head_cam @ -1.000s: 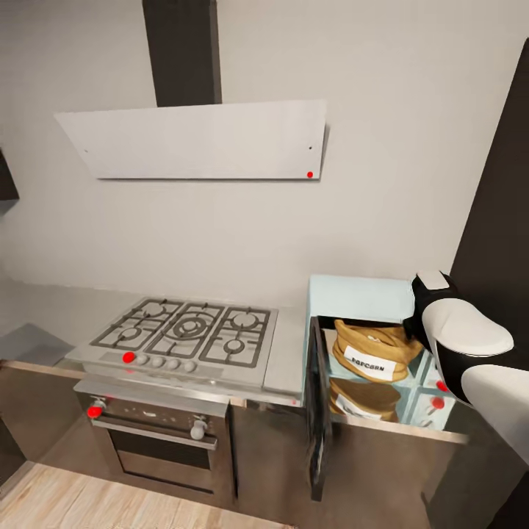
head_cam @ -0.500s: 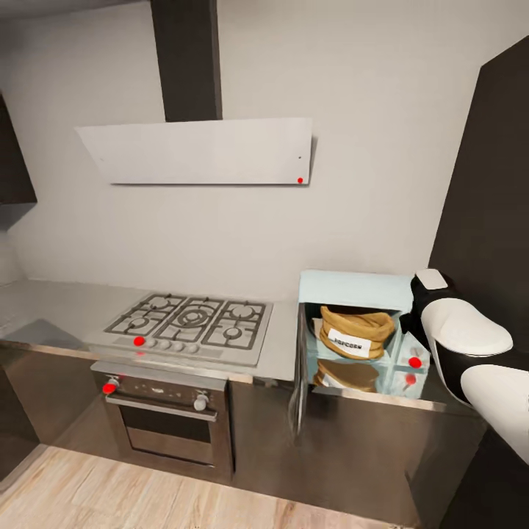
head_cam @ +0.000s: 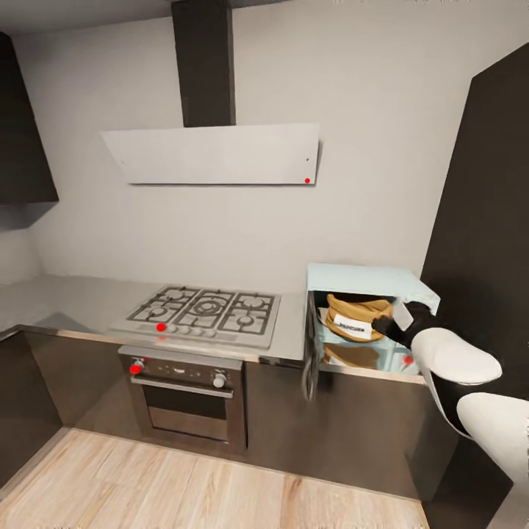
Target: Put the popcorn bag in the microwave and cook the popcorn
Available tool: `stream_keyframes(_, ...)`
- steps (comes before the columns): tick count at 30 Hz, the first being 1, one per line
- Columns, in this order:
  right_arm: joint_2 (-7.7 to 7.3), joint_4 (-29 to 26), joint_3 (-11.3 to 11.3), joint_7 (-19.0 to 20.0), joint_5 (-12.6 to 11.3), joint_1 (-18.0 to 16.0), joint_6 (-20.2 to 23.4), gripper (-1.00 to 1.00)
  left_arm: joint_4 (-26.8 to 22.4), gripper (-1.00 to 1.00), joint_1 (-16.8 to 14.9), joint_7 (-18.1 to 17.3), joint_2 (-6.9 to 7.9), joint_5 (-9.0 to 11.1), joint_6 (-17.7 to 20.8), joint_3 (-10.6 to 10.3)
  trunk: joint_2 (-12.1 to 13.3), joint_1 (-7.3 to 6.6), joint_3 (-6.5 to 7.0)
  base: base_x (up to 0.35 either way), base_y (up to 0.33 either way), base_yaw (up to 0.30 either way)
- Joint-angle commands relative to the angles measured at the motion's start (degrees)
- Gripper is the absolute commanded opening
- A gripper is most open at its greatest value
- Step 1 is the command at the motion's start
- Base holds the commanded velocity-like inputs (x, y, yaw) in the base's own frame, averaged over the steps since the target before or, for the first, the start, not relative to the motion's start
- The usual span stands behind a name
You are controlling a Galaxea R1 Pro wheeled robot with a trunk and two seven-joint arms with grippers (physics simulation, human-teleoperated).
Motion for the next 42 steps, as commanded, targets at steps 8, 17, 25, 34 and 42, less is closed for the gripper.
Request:
stream_keyframes(8,0.02,0.20,-0.17,21.36,11.48,14.67,-35.94,1.00,-0.14,1.00,0.04,0.00,-0.02,-0.01,0.25,0.20,-0.05,-0.01,0.00,-0.068,0.051,0.000)
stream_keyframes(17,0.02,0.25,-0.17,37.74,12.84,22.71,-60.55,1.00,-0.13,1.00,0.04,-0.08,-0.03,-0.01,0.25,0.20,-0.05,-0.01,0.00,0.000,0.000,0.000)
stream_keyframes(25,-0.10,0.33,-0.26,39.88,12.84,24.15,-68.32,1.00,-0.14,1.00,0.04,-0.09,-0.02,-0.01,0.25,0.20,-0.05,-0.01,0.00,0.000,0.000,0.000)
stream_keyframes(34,-0.56,0.17,-0.60,38.97,12.76,24.21,-70.69,1.00,-0.14,1.00,0.04,-0.09,-0.02,-0.01,0.24,0.20,-0.05,-0.01,0.00,0.104,0.044,0.000)
stream_keyframes(42,-0.60,0.11,-0.62,38.82,12.76,24.21,-70.74,1.00,-0.14,1.00,0.04,-0.03,-0.02,-0.01,0.25,0.20,-0.05,-0.01,0.00,0.081,0.002,0.000)
